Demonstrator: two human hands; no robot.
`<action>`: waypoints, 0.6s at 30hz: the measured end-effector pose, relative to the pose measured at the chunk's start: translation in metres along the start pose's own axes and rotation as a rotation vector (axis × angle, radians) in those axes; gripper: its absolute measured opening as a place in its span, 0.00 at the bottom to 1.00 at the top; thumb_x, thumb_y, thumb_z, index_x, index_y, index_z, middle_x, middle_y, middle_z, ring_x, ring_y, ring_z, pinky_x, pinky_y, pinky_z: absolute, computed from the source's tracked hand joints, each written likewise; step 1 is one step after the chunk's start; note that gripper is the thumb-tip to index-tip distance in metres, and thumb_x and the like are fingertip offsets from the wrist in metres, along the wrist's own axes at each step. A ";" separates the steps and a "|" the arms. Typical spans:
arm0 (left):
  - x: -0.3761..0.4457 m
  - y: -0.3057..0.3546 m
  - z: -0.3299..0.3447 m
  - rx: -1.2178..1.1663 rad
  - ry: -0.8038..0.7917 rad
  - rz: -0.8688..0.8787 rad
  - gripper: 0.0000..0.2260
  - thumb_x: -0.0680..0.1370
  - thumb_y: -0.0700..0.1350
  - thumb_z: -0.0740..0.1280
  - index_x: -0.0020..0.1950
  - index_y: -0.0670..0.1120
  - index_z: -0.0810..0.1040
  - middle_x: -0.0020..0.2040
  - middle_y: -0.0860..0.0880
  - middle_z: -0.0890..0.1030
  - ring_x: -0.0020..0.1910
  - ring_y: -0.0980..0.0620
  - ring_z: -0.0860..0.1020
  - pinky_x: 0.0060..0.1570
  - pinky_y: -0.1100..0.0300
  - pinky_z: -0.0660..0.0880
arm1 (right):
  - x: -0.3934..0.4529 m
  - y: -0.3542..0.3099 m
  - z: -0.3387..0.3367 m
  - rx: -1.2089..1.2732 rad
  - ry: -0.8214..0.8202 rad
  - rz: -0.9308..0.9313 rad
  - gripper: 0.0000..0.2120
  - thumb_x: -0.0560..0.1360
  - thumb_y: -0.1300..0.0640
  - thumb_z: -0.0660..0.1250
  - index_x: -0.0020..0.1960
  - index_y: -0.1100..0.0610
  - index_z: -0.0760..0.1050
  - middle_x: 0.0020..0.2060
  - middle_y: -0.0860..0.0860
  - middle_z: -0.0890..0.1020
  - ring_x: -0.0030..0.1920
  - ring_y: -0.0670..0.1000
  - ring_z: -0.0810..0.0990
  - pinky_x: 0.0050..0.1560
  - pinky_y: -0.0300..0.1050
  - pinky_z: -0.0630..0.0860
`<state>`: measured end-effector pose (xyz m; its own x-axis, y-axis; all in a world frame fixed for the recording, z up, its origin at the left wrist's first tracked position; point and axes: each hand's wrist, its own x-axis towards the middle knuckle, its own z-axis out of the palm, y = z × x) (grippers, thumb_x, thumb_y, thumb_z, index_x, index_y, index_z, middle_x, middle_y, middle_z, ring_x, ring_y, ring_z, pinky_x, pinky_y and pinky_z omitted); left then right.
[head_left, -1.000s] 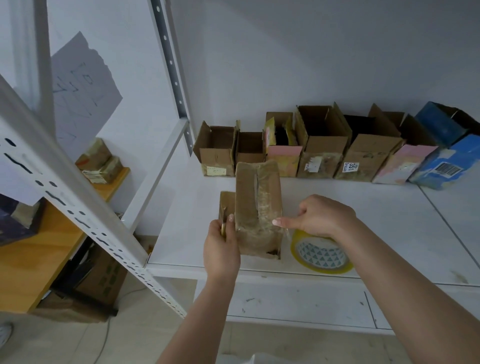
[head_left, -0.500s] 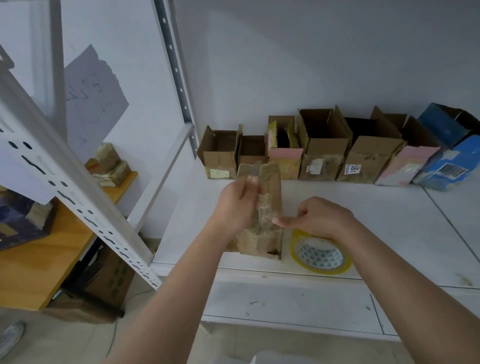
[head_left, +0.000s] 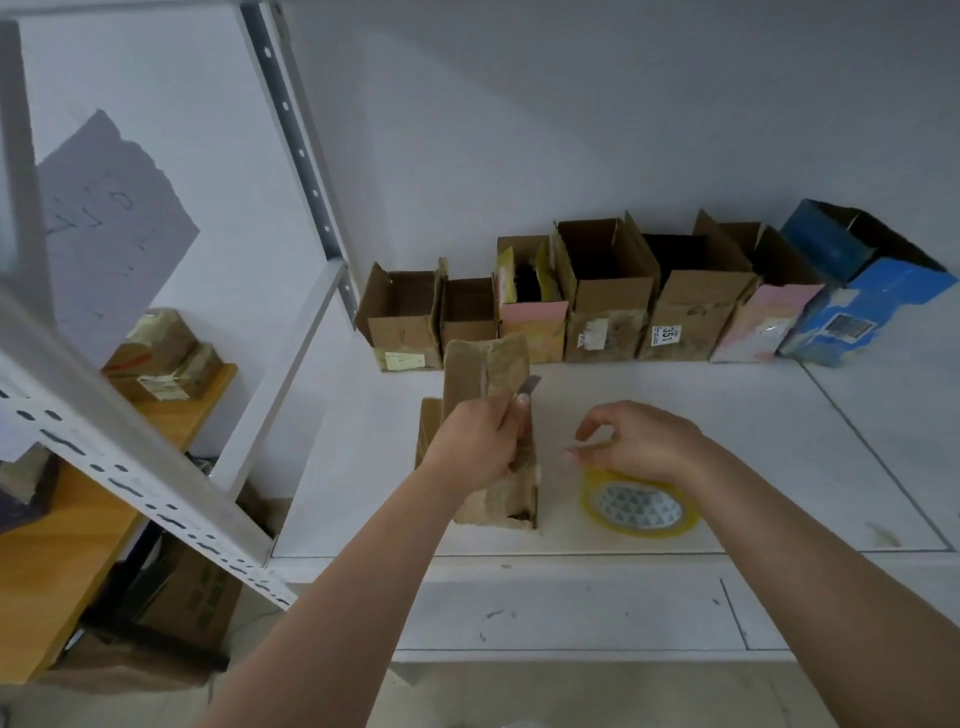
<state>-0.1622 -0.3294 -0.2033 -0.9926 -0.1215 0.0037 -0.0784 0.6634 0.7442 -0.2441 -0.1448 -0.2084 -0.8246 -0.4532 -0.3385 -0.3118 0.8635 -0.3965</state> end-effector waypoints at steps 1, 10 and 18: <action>0.000 0.000 -0.001 -0.015 -0.011 -0.005 0.19 0.84 0.55 0.51 0.39 0.48 0.70 0.34 0.46 0.76 0.32 0.47 0.75 0.42 0.47 0.77 | -0.002 0.002 -0.002 0.015 -0.001 -0.008 0.23 0.66 0.29 0.68 0.55 0.41 0.76 0.54 0.42 0.75 0.57 0.49 0.76 0.57 0.50 0.74; -0.006 0.003 -0.011 -0.031 -0.331 -0.044 0.21 0.83 0.54 0.57 0.32 0.49 0.71 0.29 0.56 0.73 0.33 0.56 0.72 0.45 0.60 0.71 | -0.015 0.011 -0.003 0.426 -0.044 -0.144 0.05 0.77 0.51 0.69 0.49 0.45 0.84 0.45 0.45 0.85 0.51 0.47 0.82 0.56 0.47 0.77; -0.002 0.031 -0.001 0.488 -0.359 -0.057 0.19 0.84 0.52 0.52 0.39 0.45 0.72 0.37 0.49 0.71 0.38 0.53 0.71 0.41 0.57 0.67 | -0.026 -0.003 0.002 0.156 0.209 -0.096 0.08 0.77 0.47 0.66 0.49 0.44 0.84 0.36 0.34 0.78 0.42 0.41 0.78 0.39 0.40 0.71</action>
<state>-0.1624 -0.3094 -0.1792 -0.9481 0.0339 -0.3160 -0.0814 0.9352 0.3446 -0.2209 -0.1359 -0.2002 -0.8792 -0.4622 -0.1160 -0.3304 0.7666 -0.5506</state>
